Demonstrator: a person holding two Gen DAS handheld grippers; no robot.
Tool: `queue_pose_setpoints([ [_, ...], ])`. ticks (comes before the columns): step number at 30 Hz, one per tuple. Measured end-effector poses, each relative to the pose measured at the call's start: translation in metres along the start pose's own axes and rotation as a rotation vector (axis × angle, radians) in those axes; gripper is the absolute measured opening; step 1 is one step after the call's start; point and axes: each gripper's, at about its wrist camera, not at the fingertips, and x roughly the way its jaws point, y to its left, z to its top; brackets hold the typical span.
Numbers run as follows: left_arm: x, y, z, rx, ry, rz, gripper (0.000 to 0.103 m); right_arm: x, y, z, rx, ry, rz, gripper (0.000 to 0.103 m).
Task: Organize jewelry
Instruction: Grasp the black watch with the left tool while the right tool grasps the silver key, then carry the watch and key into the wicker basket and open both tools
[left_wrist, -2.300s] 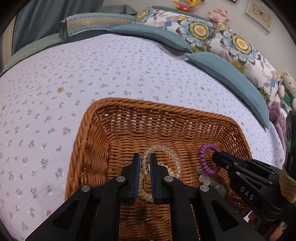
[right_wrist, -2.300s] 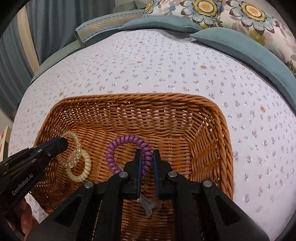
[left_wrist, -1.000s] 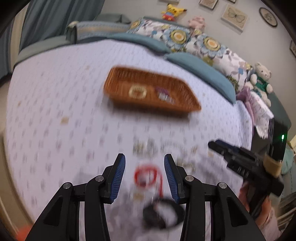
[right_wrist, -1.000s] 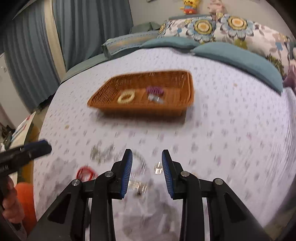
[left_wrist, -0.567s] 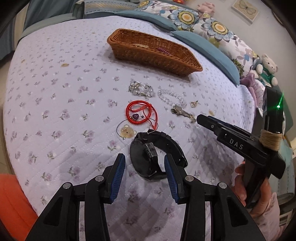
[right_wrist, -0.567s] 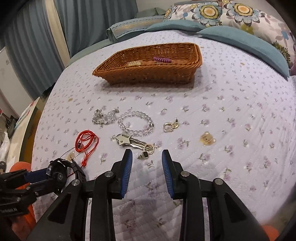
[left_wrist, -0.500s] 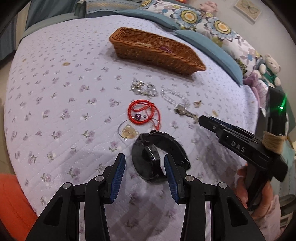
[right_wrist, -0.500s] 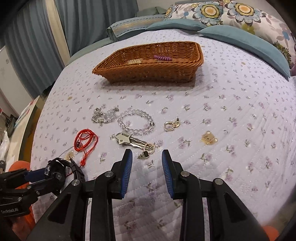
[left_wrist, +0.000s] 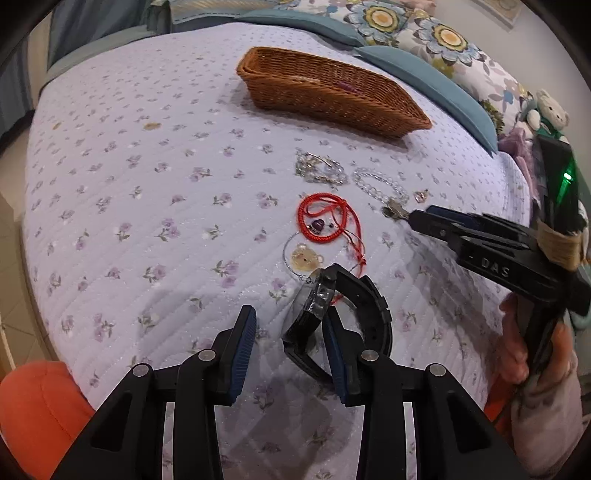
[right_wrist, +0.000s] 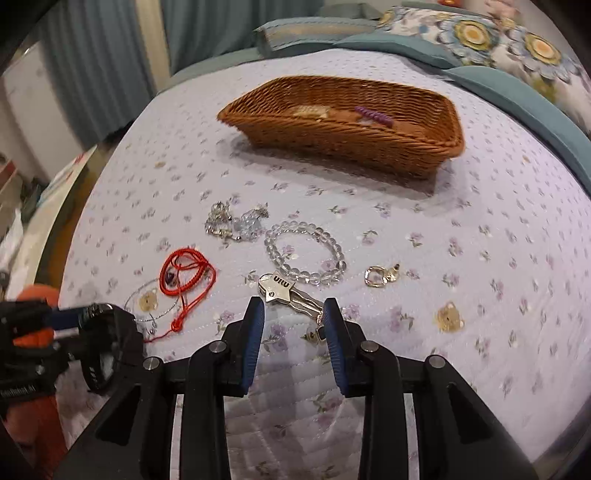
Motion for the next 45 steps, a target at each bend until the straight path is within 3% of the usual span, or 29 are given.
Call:
queue_pose_setpoints([
  [7,0.005,-0.001,-0.003,-0.004,0.0,-0.017,0.037,0.022,-0.002,0.01,-0.058,0.035,-0.013,0.035],
  [15,0.007,0.0,-0.002,-0.02,-0.014,-0.037,0.023,0.03,0.005,0.017,-0.092,0.032,0.013,0.035],
  [17,0.006,-0.002,-0.003,-0.015,-0.023,-0.029,0.023,0.027,0.008,0.016,-0.108,0.023,0.014,0.016],
  [20,0.004,-0.003,-0.004,-0.006,-0.036,-0.031,0.022,0.022,0.009,0.013,-0.102,0.009,0.043,0.013],
  [22,0.001,-0.001,-0.005,-0.003,-0.048,-0.031,0.022,0.016,0.008,0.009,-0.082,0.0,0.091,0.004],
  [24,-0.001,0.0,-0.005,-0.006,-0.052,-0.017,0.022,0.01,0.007,0.004,-0.06,-0.008,0.119,0.004],
  [35,-0.014,0.001,0.01,0.012,-0.088,-0.032,0.022,-0.012,0.004,0.0,0.0,-0.068,0.1,0.004],
  [45,-0.033,-0.004,0.067,0.048,-0.177,-0.056,0.022,-0.051,-0.025,0.039,0.112,-0.174,0.106,0.004],
])
